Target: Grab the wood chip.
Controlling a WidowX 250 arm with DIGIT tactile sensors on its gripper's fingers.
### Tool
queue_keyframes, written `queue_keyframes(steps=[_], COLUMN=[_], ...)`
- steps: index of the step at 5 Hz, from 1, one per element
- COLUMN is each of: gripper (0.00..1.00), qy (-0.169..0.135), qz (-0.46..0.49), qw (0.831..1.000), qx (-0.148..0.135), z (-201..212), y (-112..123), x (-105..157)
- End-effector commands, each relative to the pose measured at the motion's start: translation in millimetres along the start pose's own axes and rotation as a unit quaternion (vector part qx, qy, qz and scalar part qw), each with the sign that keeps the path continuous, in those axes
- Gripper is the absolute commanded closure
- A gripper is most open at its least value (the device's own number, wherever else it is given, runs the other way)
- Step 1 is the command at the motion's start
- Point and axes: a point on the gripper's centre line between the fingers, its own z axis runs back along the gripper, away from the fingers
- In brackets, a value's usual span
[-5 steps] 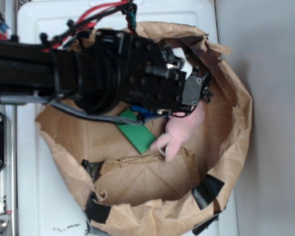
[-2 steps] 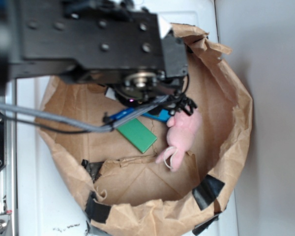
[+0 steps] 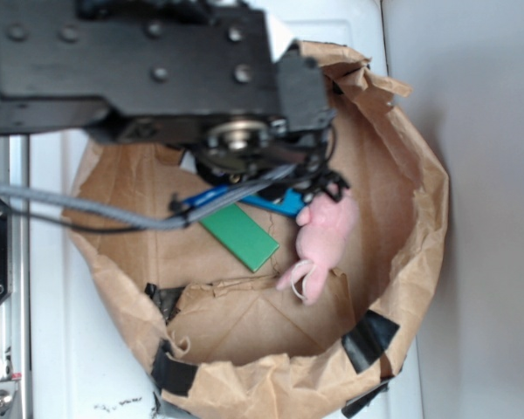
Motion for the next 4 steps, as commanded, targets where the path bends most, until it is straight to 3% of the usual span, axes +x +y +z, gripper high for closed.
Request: queue_keyframes(steps=[1, 3, 4], gripper=[0.00, 0.00, 0.00], qy=[-0.030, -0.060, -0.071], qz=[0.021, 0.059, 0.091], qw=[0.999, 0.996, 0.993], qx=[-0.033, -0.025, -0.004], z=[-12.7, -31.0, -31.9], y=[-23.1, -31.6, -25.9], x=[34.7, 47.4, 61.0])
